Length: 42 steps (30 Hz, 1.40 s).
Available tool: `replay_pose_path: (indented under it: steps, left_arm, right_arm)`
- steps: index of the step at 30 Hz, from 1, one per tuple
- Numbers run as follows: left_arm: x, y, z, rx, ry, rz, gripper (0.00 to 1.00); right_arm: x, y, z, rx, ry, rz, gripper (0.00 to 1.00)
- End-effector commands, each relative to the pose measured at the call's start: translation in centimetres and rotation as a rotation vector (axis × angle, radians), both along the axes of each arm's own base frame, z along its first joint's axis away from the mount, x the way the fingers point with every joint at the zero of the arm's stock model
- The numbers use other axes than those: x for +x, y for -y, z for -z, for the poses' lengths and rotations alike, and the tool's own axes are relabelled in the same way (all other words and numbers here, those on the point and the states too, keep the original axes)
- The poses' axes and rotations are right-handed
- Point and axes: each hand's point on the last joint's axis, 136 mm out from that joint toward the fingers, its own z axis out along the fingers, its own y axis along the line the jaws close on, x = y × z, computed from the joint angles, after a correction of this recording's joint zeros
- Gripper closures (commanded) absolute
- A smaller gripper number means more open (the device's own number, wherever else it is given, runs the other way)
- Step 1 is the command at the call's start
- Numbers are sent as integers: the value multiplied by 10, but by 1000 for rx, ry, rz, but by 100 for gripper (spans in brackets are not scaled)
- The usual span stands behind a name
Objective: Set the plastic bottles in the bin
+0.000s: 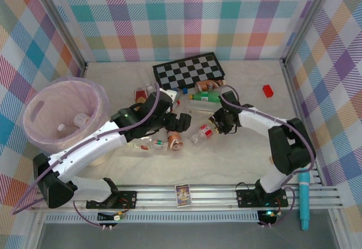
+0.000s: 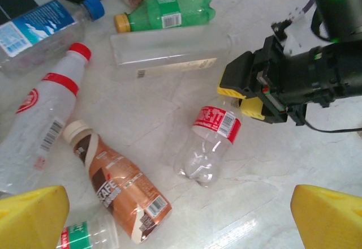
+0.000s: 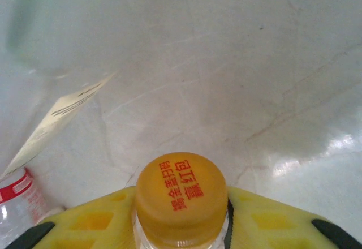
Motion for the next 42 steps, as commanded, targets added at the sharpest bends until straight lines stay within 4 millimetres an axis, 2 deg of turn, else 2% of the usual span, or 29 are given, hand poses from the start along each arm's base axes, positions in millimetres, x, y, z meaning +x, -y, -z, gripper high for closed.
replay_pose_path:
  steps: [1,5,8,9,13,16,21,25,30,36,42]
  left_arm:
    - [-1,26,-6,-96,8,58,0]
    - [-2,42,4,-110,-31,105,0]
    - [-9,61,5,-163,-55,185,0]
    - [-14,70,5,-181,-63,224,0]
    - [-27,97,10,-213,-99,339,0]
    - [-29,112,18,-216,-120,360,0]
    - [-29,137,28,-235,-141,379,0]
    - [-25,153,27,-267,-111,374,0]
    - [-14,150,28,-250,-78,324,0]
    - [-13,147,31,-249,-86,303,22]
    - [-12,142,29,-236,-80,286,36]
  right_arm:
    - [-9,13,-22,-13,44,-50,66]
    - [-14,30,-47,-27,107,-70,70]
    - [-16,38,-74,-45,197,-142,71]
    - [-16,36,-85,-35,237,-200,71]
    - [-21,11,-134,69,397,-464,83]
    - [-26,2,-158,101,448,-547,86]
    - [-30,-18,-184,216,535,-607,85]
    - [-34,-31,-188,243,545,-654,84]
    - [-35,-34,-184,249,543,-662,84]
    - [-33,-31,-180,229,540,-650,84]
    - [-30,-30,-182,225,550,-631,83]
